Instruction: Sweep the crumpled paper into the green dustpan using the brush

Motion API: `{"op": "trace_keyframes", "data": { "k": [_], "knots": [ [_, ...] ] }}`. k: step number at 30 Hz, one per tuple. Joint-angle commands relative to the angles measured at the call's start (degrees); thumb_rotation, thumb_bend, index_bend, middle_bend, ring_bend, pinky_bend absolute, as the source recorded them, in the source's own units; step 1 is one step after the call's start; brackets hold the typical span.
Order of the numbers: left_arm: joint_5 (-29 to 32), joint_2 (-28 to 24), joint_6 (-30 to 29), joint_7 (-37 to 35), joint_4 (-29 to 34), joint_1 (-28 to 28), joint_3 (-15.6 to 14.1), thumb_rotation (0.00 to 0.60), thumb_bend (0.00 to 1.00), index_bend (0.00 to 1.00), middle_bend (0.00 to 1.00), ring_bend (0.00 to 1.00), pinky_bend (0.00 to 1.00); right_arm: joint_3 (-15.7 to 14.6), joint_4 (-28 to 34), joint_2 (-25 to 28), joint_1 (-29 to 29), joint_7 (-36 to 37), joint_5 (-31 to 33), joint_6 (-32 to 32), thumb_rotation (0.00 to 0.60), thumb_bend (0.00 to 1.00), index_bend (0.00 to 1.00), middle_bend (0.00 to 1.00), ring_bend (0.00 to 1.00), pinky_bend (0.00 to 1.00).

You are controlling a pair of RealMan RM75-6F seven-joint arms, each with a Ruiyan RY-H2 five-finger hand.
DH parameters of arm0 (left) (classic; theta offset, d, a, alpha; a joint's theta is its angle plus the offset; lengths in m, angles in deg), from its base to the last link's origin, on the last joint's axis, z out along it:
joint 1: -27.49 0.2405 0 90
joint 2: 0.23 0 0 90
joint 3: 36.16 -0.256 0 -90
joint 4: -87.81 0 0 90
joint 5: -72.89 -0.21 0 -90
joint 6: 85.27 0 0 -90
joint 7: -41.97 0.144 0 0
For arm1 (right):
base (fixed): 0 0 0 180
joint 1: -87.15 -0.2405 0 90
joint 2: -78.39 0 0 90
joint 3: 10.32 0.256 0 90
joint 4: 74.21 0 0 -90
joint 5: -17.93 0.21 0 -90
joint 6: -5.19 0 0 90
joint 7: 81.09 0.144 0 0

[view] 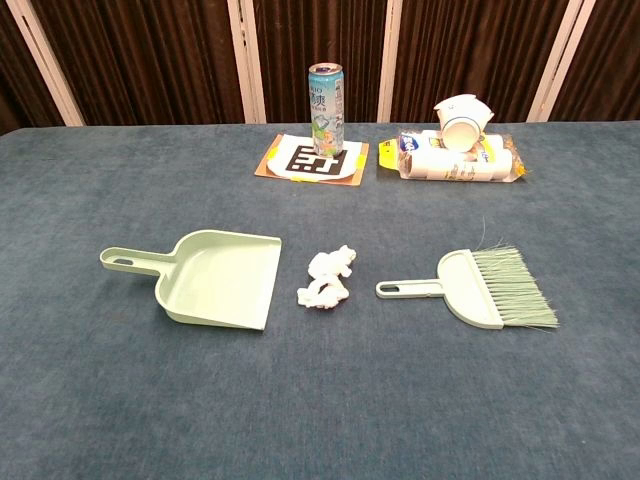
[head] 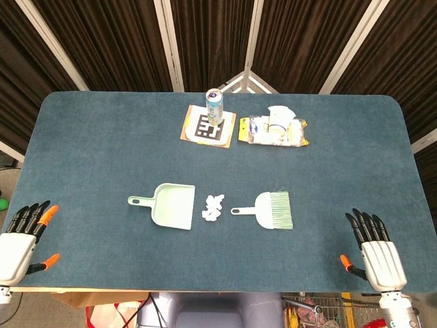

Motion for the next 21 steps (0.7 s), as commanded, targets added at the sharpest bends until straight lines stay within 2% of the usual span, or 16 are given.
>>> {"op": "trace_keyframes", "data": {
  "k": [1, 14, 21],
  "knots": [
    [0.02, 0.01, 0.01, 0.02, 0.02, 0.01, 0.00, 0.600, 0.00, 0.00, 0.00, 0.00, 0.02, 0.11, -0.26, -0.16, 0.07, 0.05, -0.10, 0.27, 0.600, 0.28, 0.00, 0.00, 0.00, 0.00],
    [0.22, 0.02, 0.23, 0.27, 0.18, -0.06, 0.03, 0.600, 0.00, 0.00, 0.00, 0.00, 0.02, -0.15, -0.21, -0.10, 0.04, 0.36, -0.49, 0.18, 0.600, 0.28, 0.00, 0.00, 0.00, 0.00],
    [0.19, -0.09, -0.01, 0.29, 0.23, 0.10, -0.03, 0.600, 0.00, 0.00, 0.00, 0.00, 0.02, 0.62, 1.87, 0.11, -0.93, 0.10, -1.18, -0.06, 0.600, 0.28, 0.00, 0.00, 0.00, 0.01]
  ]
}}
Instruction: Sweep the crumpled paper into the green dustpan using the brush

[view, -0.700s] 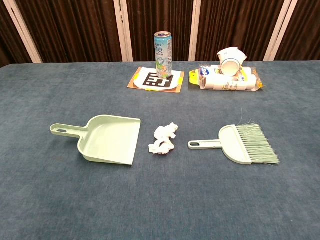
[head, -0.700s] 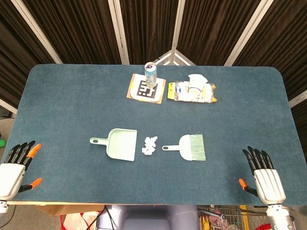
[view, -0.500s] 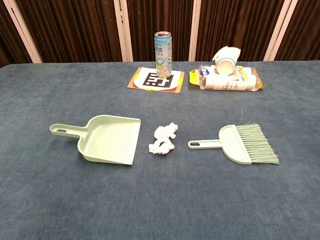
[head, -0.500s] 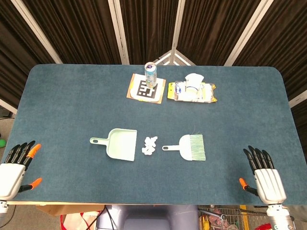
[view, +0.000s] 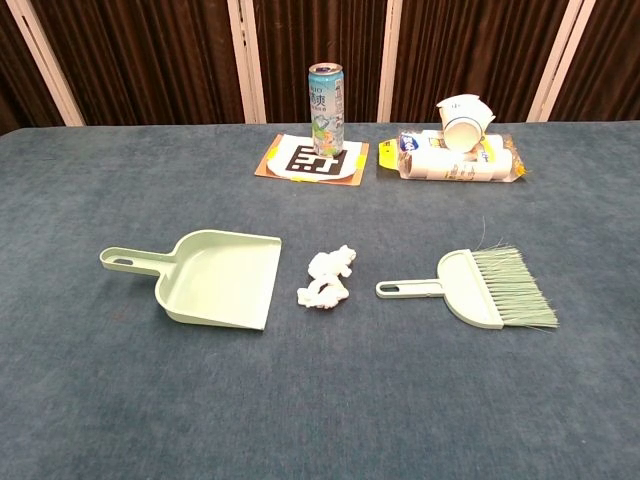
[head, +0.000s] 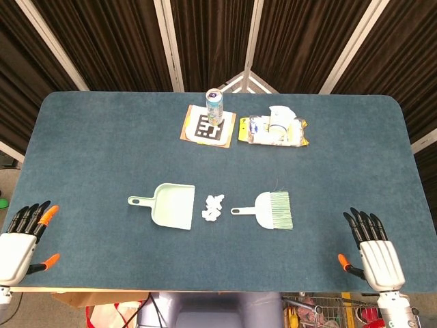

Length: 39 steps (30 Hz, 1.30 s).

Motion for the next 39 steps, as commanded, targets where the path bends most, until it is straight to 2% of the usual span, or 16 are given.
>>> {"op": "trace_keyframes", "data": {
  "k": [1, 4, 6, 9, 12, 15, 21, 31, 39],
  "knots": [
    [0.07, -0.05, 0.00, 0.00, 0.06, 0.03, 0.00, 0.600, 0.00, 0.00, 0.00, 0.00, 0.02, 0.84, 1.33, 0.01, -0.85, -0.17, -0.19, -0.31, 0.600, 0.28, 0.00, 0.00, 0.00, 0.02],
    [-0.19, -0.07, -0.01, 0.24, 0.06, 0.03, -0.11, 0.600, 0.00, 0.00, 0.00, 0.00, 0.02, 2.73, 2.81, -0.42, -2.65, -1.11, 0.34, -1.46, 0.600, 0.28, 0.00, 0.09, 0.12, 0.20],
    [-0.40, -0.04, -0.18, 0.43, 0.04, 0.09, -0.16, 0.600, 0.00, 0.00, 0.00, 0.00, 0.02, 4.53, 3.09, -1.23, -4.44, -2.40, 0.97, -2.72, 0.600, 0.28, 0.00, 0.28, 0.31, 0.40],
    [-0.60, 0.02, -0.26, 0.49, 0.05, 0.10, -0.20, 0.600, 0.00, 0.00, 0.00, 0.00, 0.02, 7.18, 3.34, -2.70, -7.54, -4.96, 3.66, -6.23, 0.600, 0.28, 0.00, 0.51, 0.57, 0.62],
    [-0.63, 0.10, -0.13, 0.70, 0.05, 0.04, -0.23, 0.600, 0.00, 0.00, 0.00, 0.00, 0.02, 8.91, 3.53, -4.17, -10.73, -7.63, 6.59, -10.66, 0.600, 0.28, 0.05, 0.69, 0.74, 0.76],
    [-0.62, 0.16, 0.06, 0.91, 0.08, -0.02, -0.26, 0.600, 0.00, 0.00, 0.00, 0.00, 0.02, 9.95, 3.23, -6.28, -13.79, -10.70, 8.45, -14.37, 0.600, 0.28, 0.16, 0.80, 0.84, 0.83],
    [-0.53, 0.23, 0.22, 1.17, 0.08, -0.10, -0.22, 0.600, 0.00, 0.00, 0.00, 0.00, 0.02, 10.44, 2.15, -11.78, -18.42, -16.37, 12.00, -19.72, 0.600, 0.28, 0.29, 0.85, 0.89, 0.87],
    [-0.08, 0.19, 1.10, 1.18, 0.34, -0.46, -0.19, 0.600, 0.00, 0.00, 0.00, 0.00, 0.02, 11.57, -2.99, -23.51, -24.54, -25.40, 18.16, -23.27, 0.600, 0.28, 0.34, 0.85, 0.89, 0.87],
    [0.32, 0.07, 1.51, 1.05, 0.32, -0.60, -0.16, 0.600, 0.00, 0.00, 0.00, 0.00, 0.02, 11.74, -8.35, -30.54, -27.28, -29.39, 22.41, -23.75, 0.600, 0.28, 0.35, 0.85, 0.89, 0.87]
  ]
}}
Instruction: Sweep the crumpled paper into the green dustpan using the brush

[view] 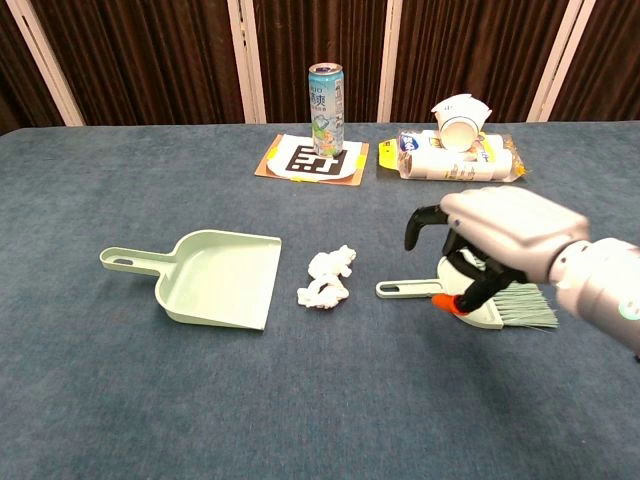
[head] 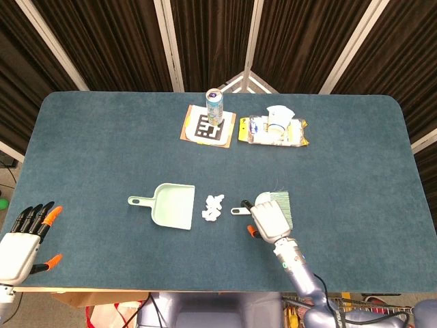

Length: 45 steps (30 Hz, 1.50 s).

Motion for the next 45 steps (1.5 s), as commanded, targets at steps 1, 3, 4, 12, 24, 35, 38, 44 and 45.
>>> {"op": "trace_keyframes", "data": {
  "k": [1, 3, 4, 12, 24, 35, 38, 44, 45],
  "knots": [
    [0.18, -0.08, 0.09, -0.14, 0.06, -0.01, 0.02, 0.600, 0.00, 0.00, 0.00, 0.00, 0.02, 0.22, -2.48, -2.59, -1.29, -1.42, 1.89, -0.23, 0.600, 0.28, 0.35, 0.85, 0.89, 0.87],
    [0.30, -0.14, 0.18, -0.30, 0.13, -0.04, 0.03, 0.600, 0.00, 0.00, 0.00, 0.00, 0.02, 0.42, -4.00, -3.83, -1.85, -1.92, 2.62, -0.25, 0.600, 0.28, 0.35, 0.85, 0.89, 0.87],
    [0.35, -0.18, 0.23, -0.38, 0.17, -0.06, 0.04, 0.600, 0.00, 0.00, 0.00, 0.00, 0.02, 0.60, -4.95, -4.59, -2.17, -2.11, 3.10, -0.28, 0.600, 0.28, 0.35, 0.85, 0.89, 0.87],
    [0.73, -0.44, 0.53, -0.93, 0.15, -0.19, 0.10, 0.600, 0.00, 0.00, 0.00, 0.00, 0.02, 1.20, -10.86, -8.28, -4.09, -2.70, 5.98, -0.82, 0.600, 0.36, 0.39, 0.85, 0.89, 0.87],
    [0.96, -0.37, 0.70, -0.79, 0.21, -0.29, 0.16, 0.600, 0.00, 0.00, 0.00, 0.00, 0.02, 0.25, -15.22, -9.89, -4.93, -1.54, 6.77, -0.68, 0.600, 0.38, 0.41, 0.85, 0.89, 0.87],
    [0.85, -0.36, 0.72, -0.59, 0.24, -0.31, 0.05, 0.600, 0.00, 0.00, 0.00, 0.00, 0.02, -0.45, -16.01, -9.24, -5.05, -1.69, 7.93, -0.87, 0.600, 0.56, 0.73, 0.85, 0.89, 0.87],
    [0.83, -0.42, 0.73, -0.62, 0.29, -0.30, 0.01, 0.600, 0.00, 0.00, 0.00, 0.00, 0.02, -0.61, -15.02, -8.56, -4.75, -1.39, 8.61, -0.96, 0.600, 0.58, 0.81, 0.85, 0.89, 0.87],
    [0.65, -0.42, 0.69, -0.53, 0.32, -0.30, -0.07, 0.600, 0.00, 0.00, 0.00, 0.00, 0.02, -0.20, -10.47, -6.53, -4.23, 1.74, 8.21, -0.61, 0.600, 0.59, 0.81, 0.85, 0.89, 0.87],
    [0.57, -0.43, 0.64, -0.50, 0.32, -0.29, -0.10, 0.600, 0.00, 0.00, 0.00, 0.00, 0.02, 0.13, -9.26, -6.05, -4.16, 2.76, 8.24, -0.68, 0.600, 0.59, 0.81, 0.85, 0.89, 0.87]
  ]
}}
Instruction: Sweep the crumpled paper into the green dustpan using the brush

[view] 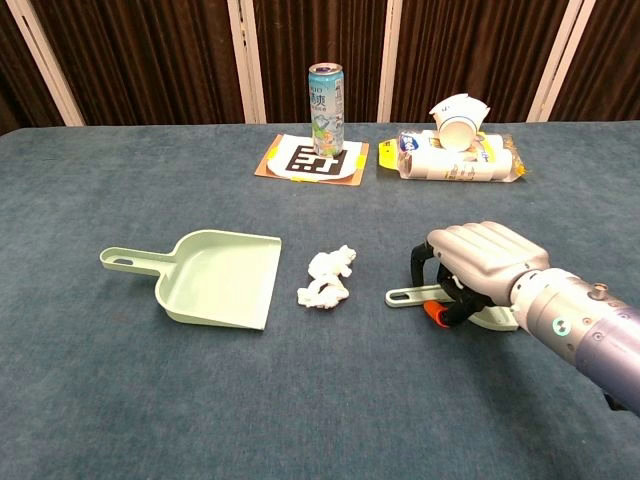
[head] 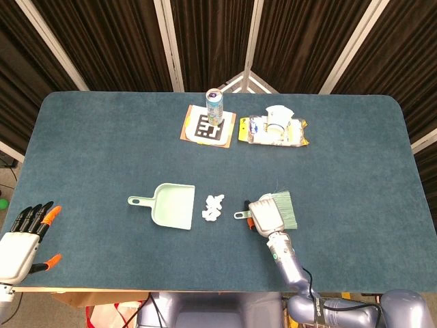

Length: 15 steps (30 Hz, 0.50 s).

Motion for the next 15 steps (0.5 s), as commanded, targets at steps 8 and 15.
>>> {"op": "trace_keyframes", "data": {
  "k": [8, 15],
  "knots": [
    [-0.18, 0.13, -0.28, 0.56, 0.21, 0.22, -0.17, 0.600, 0.00, 0.00, 0.00, 0.00, 0.02, 4.38, 13.13, 5.34, 0.54, 9.00, 1.54, -0.03, 0.600, 0.59, 0.81, 0.85, 0.89, 0.87],
    [-0.21, 0.23, -0.51, 0.88, 0.31, 0.39, -0.20, 0.600, 0.00, 0.00, 0.00, 0.00, 0.02, 6.03, 18.51, 7.95, 0.58, 11.34, 1.96, 1.41, 0.600, 0.59, 0.81, 0.85, 0.89, 0.87]
  ]
}}
